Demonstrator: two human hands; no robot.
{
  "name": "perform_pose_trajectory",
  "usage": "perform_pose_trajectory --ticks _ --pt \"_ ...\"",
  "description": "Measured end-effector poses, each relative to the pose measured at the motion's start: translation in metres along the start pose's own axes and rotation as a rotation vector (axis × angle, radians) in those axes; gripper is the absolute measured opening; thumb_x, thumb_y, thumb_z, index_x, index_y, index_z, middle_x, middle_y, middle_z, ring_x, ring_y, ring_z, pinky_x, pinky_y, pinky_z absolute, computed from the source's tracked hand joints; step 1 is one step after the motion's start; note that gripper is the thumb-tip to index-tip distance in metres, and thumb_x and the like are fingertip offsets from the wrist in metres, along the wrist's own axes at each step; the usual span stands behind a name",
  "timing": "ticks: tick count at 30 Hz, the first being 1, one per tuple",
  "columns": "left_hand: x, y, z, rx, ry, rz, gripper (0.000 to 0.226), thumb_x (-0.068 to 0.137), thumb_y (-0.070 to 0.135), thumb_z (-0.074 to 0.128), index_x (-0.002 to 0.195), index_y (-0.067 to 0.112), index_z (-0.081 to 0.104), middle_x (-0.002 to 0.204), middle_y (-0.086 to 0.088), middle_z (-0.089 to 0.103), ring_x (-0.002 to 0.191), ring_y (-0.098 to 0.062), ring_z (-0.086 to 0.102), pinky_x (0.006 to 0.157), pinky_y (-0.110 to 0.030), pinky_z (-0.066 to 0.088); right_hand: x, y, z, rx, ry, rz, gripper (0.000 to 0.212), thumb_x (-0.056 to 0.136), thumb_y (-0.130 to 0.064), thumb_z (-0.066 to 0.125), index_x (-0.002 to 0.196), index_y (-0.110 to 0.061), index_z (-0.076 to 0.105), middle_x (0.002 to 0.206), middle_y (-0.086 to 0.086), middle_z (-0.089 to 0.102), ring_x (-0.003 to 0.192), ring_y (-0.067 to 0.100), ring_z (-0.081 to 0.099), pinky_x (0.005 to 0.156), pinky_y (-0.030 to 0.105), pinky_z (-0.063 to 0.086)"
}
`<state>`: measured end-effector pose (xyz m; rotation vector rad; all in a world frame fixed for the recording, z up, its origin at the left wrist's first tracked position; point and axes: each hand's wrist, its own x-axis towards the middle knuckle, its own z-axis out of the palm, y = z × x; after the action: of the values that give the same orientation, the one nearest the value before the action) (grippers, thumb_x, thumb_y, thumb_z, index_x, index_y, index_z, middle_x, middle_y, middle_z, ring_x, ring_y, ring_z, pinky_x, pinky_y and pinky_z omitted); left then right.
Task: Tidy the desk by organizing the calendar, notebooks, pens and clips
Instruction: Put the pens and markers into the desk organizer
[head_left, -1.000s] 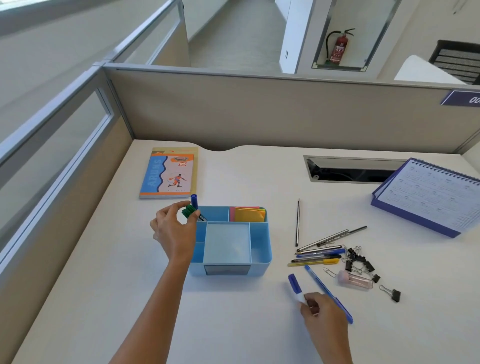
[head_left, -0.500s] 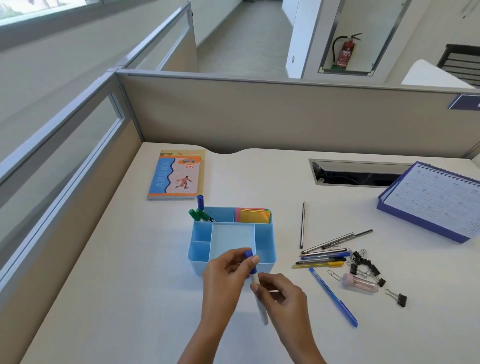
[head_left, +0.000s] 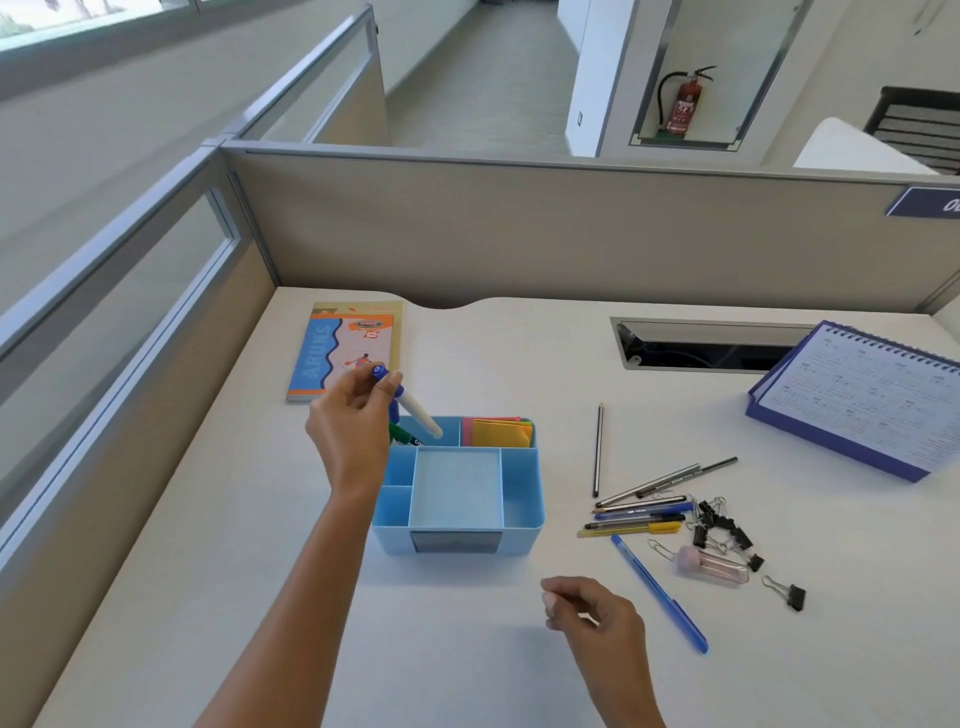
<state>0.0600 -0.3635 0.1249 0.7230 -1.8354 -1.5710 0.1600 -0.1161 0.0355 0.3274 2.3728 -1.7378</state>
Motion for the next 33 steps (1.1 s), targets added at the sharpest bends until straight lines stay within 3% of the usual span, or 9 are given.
perform_pose_trajectory --ticks 4,8,11,13,16,20,26,30,33 --pt "0.005 -0.016 0.010 0.120 -0.024 -0.025 0.018 0.084 0.017 0.071 0.101 0.011 0.070 0.091 0.002 0.068 0.078 -0.008 0.067 0.078 -0.026 0.058 0.006 0.013 -0.015 -0.015 0.076 0.061 0.018 0.081 -0.006 0.071 0.080 -0.024 0.075 0.070 -0.004 0.073 0.068 0.017 0.069 0.072 0.028 0.059" --pt "0.001 -0.029 0.015 0.274 -0.086 0.006 0.024 0.085 0.017 0.070 0.109 0.011 0.066 0.094 0.000 0.069 0.082 -0.012 0.066 0.074 -0.021 0.055 0.023 0.016 -0.033 -0.057 0.159 0.038 0.018 0.083 -0.004 0.068 0.081 -0.022 0.074 0.072 -0.002 0.073 0.066 0.016 0.069 0.071 0.026 0.056" --pt "-0.002 -0.034 0.015 0.360 -0.082 0.100 0.026 0.087 0.017 0.069 0.112 0.012 0.065 0.101 -0.003 0.070 0.085 -0.014 0.066 0.080 -0.033 0.056 0.048 0.019 -0.048 -0.219 0.255 -0.047 0.020 0.082 -0.004 0.067 0.078 -0.024 0.071 0.072 -0.006 0.071 0.069 0.013 0.067 0.068 0.019 0.050" --pt "-0.003 -0.037 0.015 0.393 -0.085 0.153 0.027 0.088 0.016 0.068 0.114 0.013 0.063 0.107 -0.004 0.068 0.091 -0.017 0.067 0.081 -0.035 0.057 0.068 0.020 -0.056 -0.355 0.284 -0.103 0.018 0.082 -0.002 0.064 0.081 -0.017 0.072 0.074 -0.003 0.069 0.076 0.019 0.063 0.069 0.026 0.049" --pt "-0.004 -0.039 0.015 0.421 -0.105 0.186 0.030 0.090 0.012 0.064 0.120 0.011 0.061 0.111 -0.008 0.068 0.095 -0.019 0.067 0.084 -0.040 0.057 0.099 0.018 -0.063 -0.521 0.262 -0.150 0.016 0.083 0.000 0.060 0.089 -0.007 0.073 0.086 0.009 0.067 0.081 0.028 0.061 0.071 0.032 0.044" --pt "-0.003 -0.038 0.013 0.428 -0.083 0.223 0.028 0.091 0.009 0.061 0.119 0.009 0.062 0.117 -0.012 0.066 0.100 -0.024 0.066 0.082 -0.041 0.058 0.136 0.013 -0.063 -0.777 0.192 -0.247 0.026 0.086 0.000 0.055 0.103 -0.009 0.072 0.096 0.012 0.064 0.095 0.029 0.057 0.076 0.036 0.047" --pt "-0.009 -0.042 -0.003 0.324 -0.055 0.265 0.023 0.090 0.007 0.062 0.112 0.010 0.065 0.109 -0.007 0.068 0.091 -0.021 0.070 0.076 -0.039 0.060 0.166 0.007 -0.067 -1.139 0.024 -0.351 0.045 0.079 0.009 0.053 0.113 -0.017 0.066 0.101 0.006 0.054 0.102 0.022 0.047 0.056 0.031 0.042" --pt "-0.031 -0.047 -0.013 0.291 -0.034 0.290 0.019 0.090 0.009 0.063 0.108 0.010 0.067 0.102 -0.002 0.070 0.085 -0.013 0.068 0.074 -0.024 0.057 0.167 0.003 -0.068 -1.296 -0.016 -0.490 0.032 0.074 0.011 0.057 0.095 -0.011 0.067 0.093 0.005 0.056 0.093 0.022 0.052 0.052 0.027 0.035" --pt "-0.048 -0.051 -0.013 0.273 -0.069 0.272 0.016 0.089 0.007 0.064 0.103 0.012 0.069 0.097 0.002 0.071 0.081 -0.009 0.066 0.071 -0.019 0.055 0.163 0.001 -0.071 -1.381 -0.029 -0.661 0.041 0.041 0.016 0.076 0.067 -0.012 0.062 0.068 0.002 0.054 0.065 0.020 0.053 0.043 0.023 0.026"
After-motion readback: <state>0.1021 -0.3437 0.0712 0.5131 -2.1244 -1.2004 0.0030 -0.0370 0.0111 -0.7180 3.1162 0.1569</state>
